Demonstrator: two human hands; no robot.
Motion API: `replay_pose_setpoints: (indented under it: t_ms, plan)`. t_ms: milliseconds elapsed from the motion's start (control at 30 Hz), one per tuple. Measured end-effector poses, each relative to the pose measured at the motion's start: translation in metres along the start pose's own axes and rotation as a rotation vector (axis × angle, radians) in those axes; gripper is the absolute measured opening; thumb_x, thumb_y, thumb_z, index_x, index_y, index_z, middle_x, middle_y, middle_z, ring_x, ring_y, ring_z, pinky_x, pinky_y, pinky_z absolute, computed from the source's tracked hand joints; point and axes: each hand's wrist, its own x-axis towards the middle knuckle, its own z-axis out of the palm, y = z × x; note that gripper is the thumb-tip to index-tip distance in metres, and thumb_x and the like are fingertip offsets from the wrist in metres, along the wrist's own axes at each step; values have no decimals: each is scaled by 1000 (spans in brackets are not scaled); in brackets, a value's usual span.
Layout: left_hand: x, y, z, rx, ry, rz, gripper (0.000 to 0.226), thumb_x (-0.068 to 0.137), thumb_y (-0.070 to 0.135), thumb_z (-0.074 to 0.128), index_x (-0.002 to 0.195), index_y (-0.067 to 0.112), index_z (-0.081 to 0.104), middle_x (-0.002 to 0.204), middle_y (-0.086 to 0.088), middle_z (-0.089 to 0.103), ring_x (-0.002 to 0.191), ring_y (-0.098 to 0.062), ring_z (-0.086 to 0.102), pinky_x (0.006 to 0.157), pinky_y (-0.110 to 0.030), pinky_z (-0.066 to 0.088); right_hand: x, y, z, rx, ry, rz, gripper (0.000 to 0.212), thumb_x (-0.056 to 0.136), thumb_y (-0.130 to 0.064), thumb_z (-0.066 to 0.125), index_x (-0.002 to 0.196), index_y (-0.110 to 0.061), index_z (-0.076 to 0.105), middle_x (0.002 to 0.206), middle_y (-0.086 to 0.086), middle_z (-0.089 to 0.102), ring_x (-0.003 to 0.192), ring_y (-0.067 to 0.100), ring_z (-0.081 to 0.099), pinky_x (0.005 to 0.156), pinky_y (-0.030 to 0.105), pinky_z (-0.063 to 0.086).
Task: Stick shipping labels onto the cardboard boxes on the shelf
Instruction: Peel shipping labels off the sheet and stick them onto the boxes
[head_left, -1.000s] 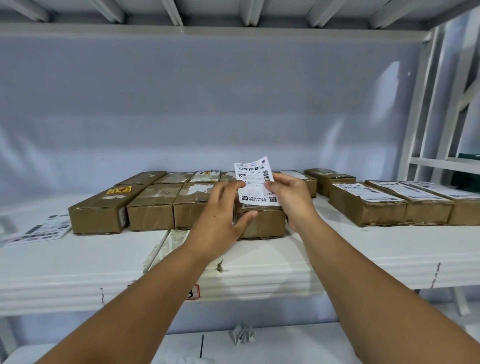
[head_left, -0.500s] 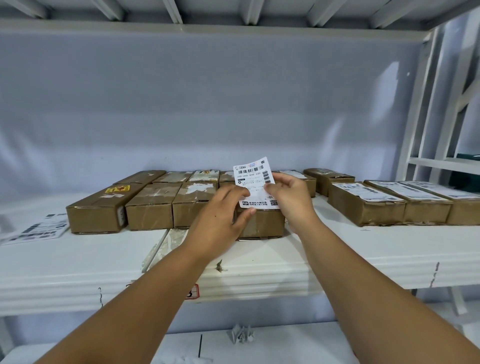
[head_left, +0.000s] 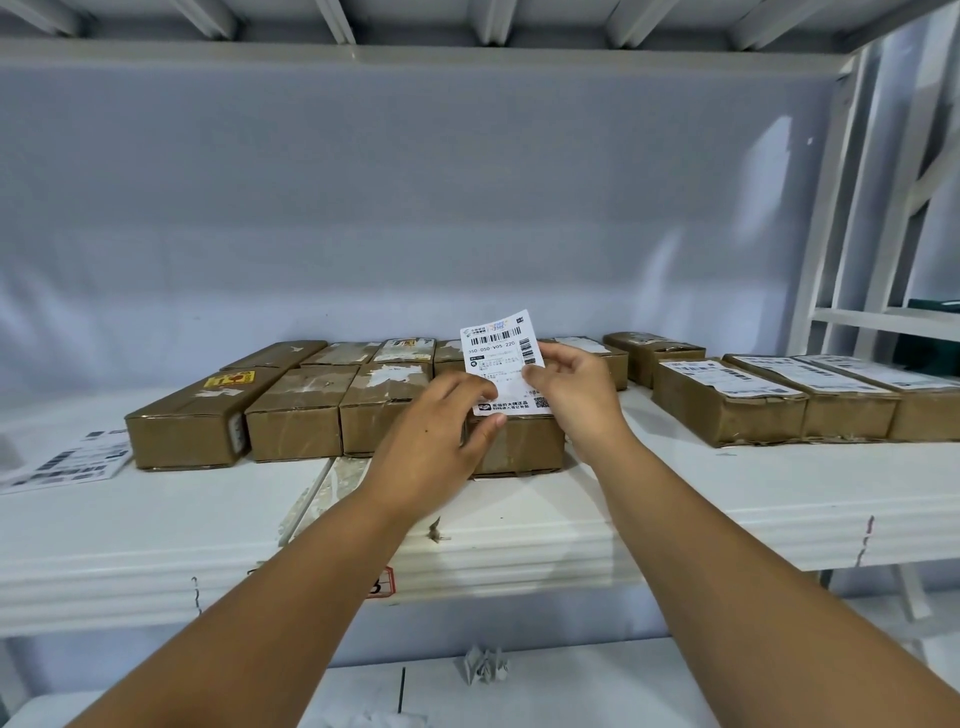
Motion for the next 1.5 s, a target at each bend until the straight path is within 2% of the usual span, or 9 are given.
replay_pose_setpoints:
  t_ms: [233,367,533,667,867,1000,1067,1200,1500]
  plan:
    - [1,1,0,9,-33,-19,21,92,31,55,106,18,63,110,5,58,99,-12,52,77,-19,35,0,2,1,-65,-3,2,30,85,3,58,94,-25,64,87,-1,70,75,13,68,74,30,56]
    - [1,1,-1,10,-44,-31,22,92,33,54,107,18,64,110,5,58,100,-11,52,78,-18,34,1,2,-1,-141,5,16,48,83,0,63,124,-23,54,94,4,69,78,16,69,73,32,56]
    - [1,0,-2,14,-59,-30,21,93,35,53,105,20,63,106,6,60,100,-14,53,83,-24,40,2,6,-1,-184,22,-11,63,80,-1,63,133,-31,45,90,10,70,81,21,69,76,35,54]
    - [1,1,-2,5,-60,-32,22,93,33,53,106,19,64,107,4,61,100,-13,53,83,-24,40,2,7,-1,-289,32,-36,57,78,-7,63,121,-42,50,83,-4,70,84,17,68,81,37,53]
    - [1,2,-3,-6,-68,-33,21,93,32,53,105,18,64,106,4,61,97,-12,53,79,-20,35,1,5,-1,-356,43,-45,34,82,-10,61,107,-32,71,60,-22,52,65,1,53,67,22,42]
    - [1,1,-3,13,-74,-35,19,94,32,53,104,19,63,104,5,62,96,-14,54,78,-23,37,0,7,3,-363,49,-11,24,81,-15,61,77,-35,72,96,-11,71,97,15,63,94,39,48]
    - [1,0,-2,26,-80,-33,19,94,34,52,103,21,62,101,6,63,95,-15,55,78,-26,40,-1,5,3,-413,56,-8,21,81,-15,61,81,-31,74,99,-10,71,103,15,61,98,40,44]
    - [1,-1,-2,28,-94,-47,24,93,40,47,102,23,62,100,7,64,96,-14,55,78,-27,41,-2,0,2,-524,42,0,20,84,-17,58,89,-26,75,103,-8,71,106,17,59,100,38,42]
    - [1,1,-2,25,-86,-66,28,91,41,45,105,23,62,104,6,62,100,-14,54,81,-29,43,0,-12,8,-812,-36,5,24,85,-16,53,75,-32,67,101,-8,69,108,19,56,93,32,37]
